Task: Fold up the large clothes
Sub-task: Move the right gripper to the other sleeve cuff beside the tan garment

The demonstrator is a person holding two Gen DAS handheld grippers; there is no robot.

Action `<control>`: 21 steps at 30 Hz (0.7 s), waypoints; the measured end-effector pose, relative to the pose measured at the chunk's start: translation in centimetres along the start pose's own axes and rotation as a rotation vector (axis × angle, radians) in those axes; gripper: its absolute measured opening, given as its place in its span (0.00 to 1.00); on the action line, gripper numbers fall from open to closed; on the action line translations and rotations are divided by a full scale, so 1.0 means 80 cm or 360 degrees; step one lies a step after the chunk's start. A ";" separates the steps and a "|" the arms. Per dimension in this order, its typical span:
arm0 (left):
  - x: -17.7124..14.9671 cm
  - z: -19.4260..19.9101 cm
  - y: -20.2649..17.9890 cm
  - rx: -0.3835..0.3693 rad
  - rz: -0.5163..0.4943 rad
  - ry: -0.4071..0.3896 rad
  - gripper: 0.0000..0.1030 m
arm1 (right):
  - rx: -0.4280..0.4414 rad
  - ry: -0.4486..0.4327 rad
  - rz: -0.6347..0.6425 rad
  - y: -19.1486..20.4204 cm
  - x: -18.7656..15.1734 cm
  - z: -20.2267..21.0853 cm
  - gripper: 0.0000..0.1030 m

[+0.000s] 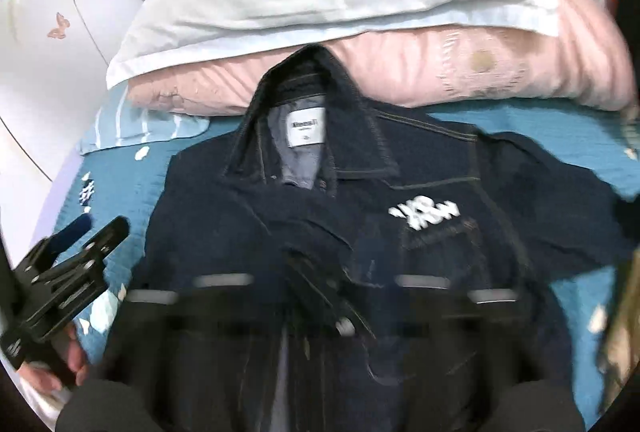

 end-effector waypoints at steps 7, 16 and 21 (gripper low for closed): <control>-0.016 0.063 -0.058 -0.0034 -0.0029 -0.0012 0.82 | -0.0038 -0.0059 -0.0053 -0.047 -0.025 0.066 0.93; -0.024 0.083 -0.141 -0.0109 -0.0107 -0.0012 0.82 | -0.0123 -0.0090 -0.0175 -0.138 -0.037 0.101 0.93; -0.027 0.062 -0.200 -0.0168 -0.0185 0.0042 0.82 | -0.0203 -0.0063 -0.0298 -0.207 -0.032 0.095 0.93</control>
Point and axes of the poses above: each gripper's, at about its wrist camera, not at the fingertips, and z roughly against the way its jaws point, y to its left, x to its top, the point moved 5 cm from there along -z, roughly the way its jaws point, and after that the axes turned 13 degrees about -x, right-handed, at the moved point
